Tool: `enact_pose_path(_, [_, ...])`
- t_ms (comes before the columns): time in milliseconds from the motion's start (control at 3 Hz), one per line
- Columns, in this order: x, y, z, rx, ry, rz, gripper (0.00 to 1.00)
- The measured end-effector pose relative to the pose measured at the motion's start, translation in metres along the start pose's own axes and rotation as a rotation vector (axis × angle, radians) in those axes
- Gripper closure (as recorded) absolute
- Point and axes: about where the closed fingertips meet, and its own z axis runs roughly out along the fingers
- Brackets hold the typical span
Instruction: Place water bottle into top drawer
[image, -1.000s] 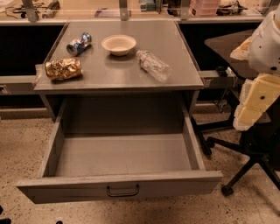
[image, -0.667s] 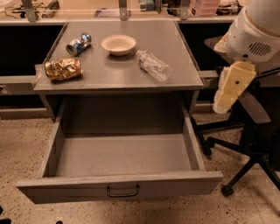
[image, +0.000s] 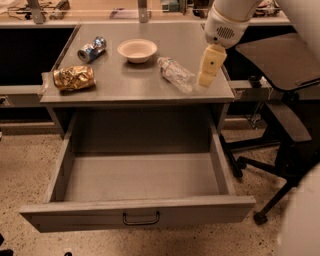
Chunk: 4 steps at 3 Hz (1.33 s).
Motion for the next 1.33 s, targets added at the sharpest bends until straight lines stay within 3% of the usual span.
enact_pose_path(333, [-0.050, -0.041, 0.062, -0.036, 0.017, 0.074, 0.00])
enact_pose_path(667, [-0.072, -0.055, 0.099, -0.058, 0.042, 0.167, 0.00])
enact_pose_path(1000, [-0.077, -0.062, 0.128, -0.069, 0.073, 0.255, 0.19])
enact_pose_path(1333, [-0.080, -0.060, 0.142, -0.100, 0.041, 0.294, 0.50])
